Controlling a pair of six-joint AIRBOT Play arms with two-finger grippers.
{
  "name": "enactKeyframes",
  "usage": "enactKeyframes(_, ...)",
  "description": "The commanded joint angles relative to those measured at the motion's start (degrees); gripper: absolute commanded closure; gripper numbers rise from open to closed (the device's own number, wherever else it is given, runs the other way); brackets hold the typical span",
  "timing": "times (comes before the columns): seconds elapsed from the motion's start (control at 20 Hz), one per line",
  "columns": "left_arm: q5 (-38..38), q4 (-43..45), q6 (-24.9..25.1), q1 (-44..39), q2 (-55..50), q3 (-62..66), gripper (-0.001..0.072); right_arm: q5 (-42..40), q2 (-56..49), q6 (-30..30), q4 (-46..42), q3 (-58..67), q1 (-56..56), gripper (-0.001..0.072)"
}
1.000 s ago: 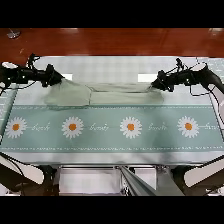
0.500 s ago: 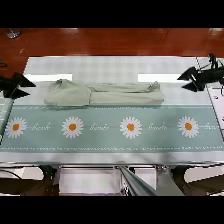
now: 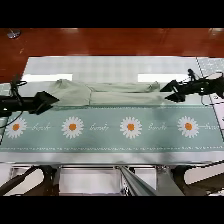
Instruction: Fold the shirts.
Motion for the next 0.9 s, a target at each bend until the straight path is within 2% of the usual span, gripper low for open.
enactKeyframes(0.0,1.77,-5.6,1.36,-7.69,1.97,-3.19,0.0006,1.25,-2.12,0.13,1.05,0.92,4.85,0.0095)
enactKeyframes(0.05,1.81,-7.21,2.14,-9.31,1.95,-3.19,0.0008,1.4,-2.12,0.22,1.09,1.03,5.53,0.0122)
enactKeyframes(0.1,1.95,-8.7,3.34,-10.49,1.95,-3.19,0.0013,1.53,-2.12,0.57,1.18,1.03,5.81,0.0373)
enactKeyframes(0.15,1.97,-10.38,4.55,-11.56,1.95,-3.19,0.0174,2.25,-2.01,0.52,1.55,1.03,5.81,0.0655)
enactKeyframes(0.2,1.95,-11.82,5.81,-12.26,1.95,-3.19,0.0577,3.21,-1.4,0.15,1.57,1.03,5.64,0.0675)
enactKeyframes(0.25,1.97,-13.11,6.38,-12.7,1.95,-3.13,0.0688,4.46,-0.15,-0.48,0.85,1.01,5.27,0.0675)
enactKeyframes(0.4,3.8,-14.93,6.45,-15.17,1.95,-1.16,0.0688,9.03,9.2,-2.69,-6.78,-0.35,4.63,0.0675)
enactKeyframes(0.5,8.57,-14.05,6.62,-20.02,1.7,1.38,0.0688,7.69,19.98,-2.19,-12.39,-5.79,4.33,0.0676)
enactKeyframes(0.6,13.33,-10.86,6.34,-27.26,-0.44,5.55,0.069,6.19,32.33,-1.73,-13.53,-13.25,3.58,0.0676)
enactKeyframes(0.7,17.2,-3.98,2.93,-35.71,-5.18,11.52,0.069,6.67,44.3,0.0,-14.27,-19.41,3.15,0.0676)
enactKeyframes(0.85,20.13,7.13,-7.32,-46.4,-16.17,23.06,0.069,7.87,58.53,5.84,-15.45,-23.85,3.15,0.0676)
